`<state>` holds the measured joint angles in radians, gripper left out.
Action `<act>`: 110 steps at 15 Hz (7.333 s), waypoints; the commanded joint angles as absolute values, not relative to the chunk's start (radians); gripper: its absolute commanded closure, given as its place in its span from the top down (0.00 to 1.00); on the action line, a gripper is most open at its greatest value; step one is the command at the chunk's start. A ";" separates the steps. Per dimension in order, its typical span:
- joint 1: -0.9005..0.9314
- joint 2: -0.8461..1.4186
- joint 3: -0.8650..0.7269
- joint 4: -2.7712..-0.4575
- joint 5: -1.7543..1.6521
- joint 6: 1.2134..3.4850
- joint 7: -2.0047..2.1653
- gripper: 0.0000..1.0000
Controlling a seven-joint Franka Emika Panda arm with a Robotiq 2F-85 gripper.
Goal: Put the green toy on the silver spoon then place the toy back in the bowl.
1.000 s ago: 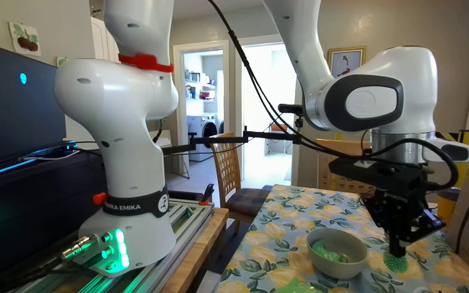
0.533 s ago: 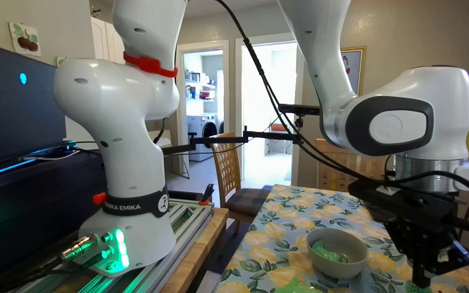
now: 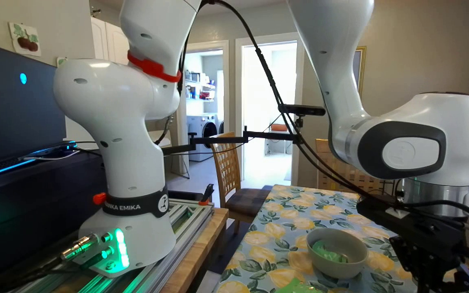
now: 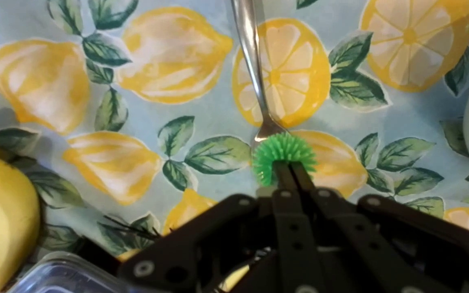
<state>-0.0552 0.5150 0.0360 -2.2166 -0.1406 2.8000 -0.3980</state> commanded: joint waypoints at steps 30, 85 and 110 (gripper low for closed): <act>-0.040 0.632 0.033 -2.119 -0.182 2.814 -0.367 0.30; 0.202 0.657 -0.352 -2.231 -0.107 2.896 0.461 0.42; 0.016 0.529 -0.013 -2.245 -0.032 2.963 0.142 0.01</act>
